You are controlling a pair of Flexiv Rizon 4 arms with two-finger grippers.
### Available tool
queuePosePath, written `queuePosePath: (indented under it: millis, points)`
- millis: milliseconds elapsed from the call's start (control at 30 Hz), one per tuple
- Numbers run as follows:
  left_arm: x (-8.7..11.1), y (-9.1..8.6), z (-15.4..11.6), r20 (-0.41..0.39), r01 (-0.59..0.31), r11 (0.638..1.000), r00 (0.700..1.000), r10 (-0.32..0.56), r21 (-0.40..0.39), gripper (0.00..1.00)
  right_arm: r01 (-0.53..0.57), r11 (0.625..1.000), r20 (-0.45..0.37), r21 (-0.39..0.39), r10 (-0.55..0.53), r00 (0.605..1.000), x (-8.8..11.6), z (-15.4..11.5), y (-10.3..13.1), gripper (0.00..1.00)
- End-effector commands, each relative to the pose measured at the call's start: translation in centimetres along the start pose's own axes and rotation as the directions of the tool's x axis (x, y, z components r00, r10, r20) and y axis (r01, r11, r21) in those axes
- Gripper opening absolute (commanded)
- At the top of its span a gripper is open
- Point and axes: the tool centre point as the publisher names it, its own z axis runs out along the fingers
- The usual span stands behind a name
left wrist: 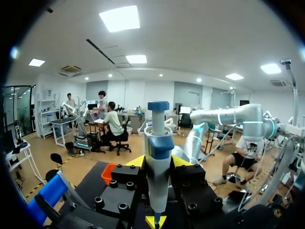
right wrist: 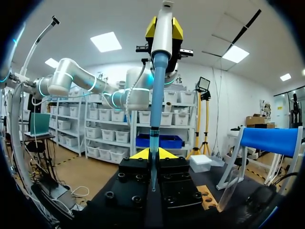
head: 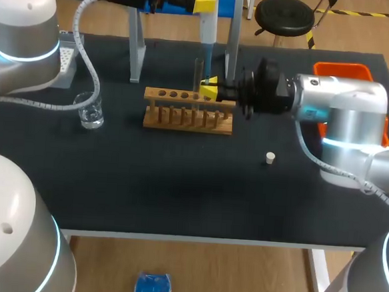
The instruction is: Invert the test tube, pick up the pipette, mount the tip to pipette, aspirate from beaker and dispense into the tube, eject the tip, return the pipette, and cap with the stopper.
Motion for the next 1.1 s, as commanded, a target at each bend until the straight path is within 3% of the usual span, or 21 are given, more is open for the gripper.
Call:
queuePosePath:
  millis: [33,67,100,133,567,1100]
  points:
    - [0.0,1.0,0.1,-0.003,0.002,1.0,1.0,-0.002,-0.004,0.0,0.004,1.0,-0.002,0.01,-0.004,1.0,0.3,0.2,2.1,0.0]
    - [0.0,1.0,0.1,-0.003,0.002,1.0,1.0,-0.002,-0.004,0.0,0.005,1.0,-0.001,0.01,-0.005,1.0,0.3,0.2,2.2,0.35]
    - [0.0,1.0,0.1,-0.003,0.002,1.0,1.0,-0.002,-0.004,0.0,0.006,1.0,0.0,0.01,-0.006,1.0,0.4,0.2,2.4,0.92]
    - [0.0,1.0,0.1,-0.003,0.002,1.0,1.0,-0.002,-0.004,0.0,0.006,1.0,0.0,0.007,-0.006,1.0,0.5,0.2,2.5,1.0]
    - [0.0,1.0,0.1,-0.003,0.002,1.0,1.0,-0.002,-0.004,0.0,0.032,0.999,0.012,0.034,-0.032,0.999,0.6,-2.5,2.2,1.0]
    - [0.0,1.0,0.1,-0.003,0.002,1.0,1.0,-0.002,-0.004,0.0,0.127,0.971,0.048,0.204,-0.14,0.989,0.8,-6.7,-0.5,1.0]
